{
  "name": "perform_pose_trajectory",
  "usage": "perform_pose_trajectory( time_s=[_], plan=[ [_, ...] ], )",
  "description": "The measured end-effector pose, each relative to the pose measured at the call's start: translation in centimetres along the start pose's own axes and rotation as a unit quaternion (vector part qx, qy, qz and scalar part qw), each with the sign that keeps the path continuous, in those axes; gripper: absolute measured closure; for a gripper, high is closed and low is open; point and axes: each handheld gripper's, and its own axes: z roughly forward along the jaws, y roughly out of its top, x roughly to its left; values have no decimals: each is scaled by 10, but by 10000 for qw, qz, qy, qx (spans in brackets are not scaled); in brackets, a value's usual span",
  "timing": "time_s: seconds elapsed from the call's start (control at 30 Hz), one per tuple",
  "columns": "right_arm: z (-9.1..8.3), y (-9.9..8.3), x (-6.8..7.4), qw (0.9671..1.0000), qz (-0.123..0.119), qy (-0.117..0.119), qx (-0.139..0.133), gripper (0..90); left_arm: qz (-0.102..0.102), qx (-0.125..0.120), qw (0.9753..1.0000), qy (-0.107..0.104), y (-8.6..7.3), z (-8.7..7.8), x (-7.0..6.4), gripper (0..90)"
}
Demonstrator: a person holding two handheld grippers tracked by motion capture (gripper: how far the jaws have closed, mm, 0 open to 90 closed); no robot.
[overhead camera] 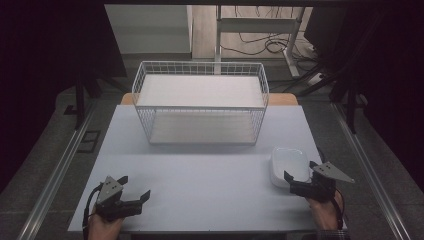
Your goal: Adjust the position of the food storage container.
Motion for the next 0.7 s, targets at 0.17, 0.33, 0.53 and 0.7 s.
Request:
perform_pose_trajectory(
  time_s=[0.17, 0.33, 0.53, 0.7],
  plan=[
    [0, 0, -5, 9998, 117, 12, 161, 9, -173, 34, 9998, -50, 1, 1, 5, 93],
    [2, -1, -4, 9994, 58, 2, 352, 0, -192, 187, 9996, -77, 2, 3, 2, 75],
    [4, -1, -4, 9988, 65, -8, 480, 0, -229, 135, 9995, -177, 2, 2, 2, 53],
    [5, 2, -7, 9985, 90, -104, 522, 0, -120, 174, 9996, -169, 1, 4, 1, 45]
  ],
)
